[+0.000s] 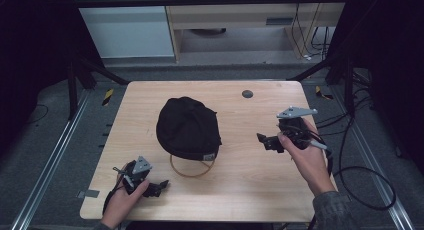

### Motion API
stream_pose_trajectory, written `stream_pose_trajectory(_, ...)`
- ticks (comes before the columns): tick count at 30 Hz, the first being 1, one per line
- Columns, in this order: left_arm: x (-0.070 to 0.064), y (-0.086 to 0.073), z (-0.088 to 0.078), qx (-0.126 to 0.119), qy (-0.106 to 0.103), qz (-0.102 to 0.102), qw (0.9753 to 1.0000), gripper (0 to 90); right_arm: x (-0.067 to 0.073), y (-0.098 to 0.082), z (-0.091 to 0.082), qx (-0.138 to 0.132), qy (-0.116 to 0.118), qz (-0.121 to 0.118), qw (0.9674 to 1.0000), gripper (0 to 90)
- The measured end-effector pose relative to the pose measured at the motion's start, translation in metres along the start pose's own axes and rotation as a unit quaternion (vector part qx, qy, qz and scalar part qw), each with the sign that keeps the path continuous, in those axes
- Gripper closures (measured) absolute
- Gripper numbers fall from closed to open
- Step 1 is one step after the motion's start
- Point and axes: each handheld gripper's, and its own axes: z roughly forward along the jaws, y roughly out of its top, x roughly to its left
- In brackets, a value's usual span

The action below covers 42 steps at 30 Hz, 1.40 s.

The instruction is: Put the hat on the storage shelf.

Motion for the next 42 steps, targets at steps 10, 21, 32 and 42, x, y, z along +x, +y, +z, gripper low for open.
stream_pose_trajectory(10,0.0,0.0,0.0,0.0,0.0,0.0,1.0,0.0,0.002,-0.038,0.02,0.014,0.002,0.018,0.9997,8.6)
stream_pose_trajectory(21,-0.001,0.0,0.0,0.0,-0.001,0.001,1.0,0.0,0.0,-0.07,0.041,0.036,0.001,0.04,0.9985,9.1)
stream_pose_trajectory(32,-0.001,0.0,0.0,0.0,-0.001,0.001,1.0,0.0,0.002,-0.087,0.053,0.039,0.004,0.045,0.9982,9.2)
stream_pose_trajectory(42,-0.001,0.0,0.0,0.0,-0.001,0.001,1.0,0.0,0.014,-0.095,0.067,0.057,0.015,0.036,0.9976,9.2)
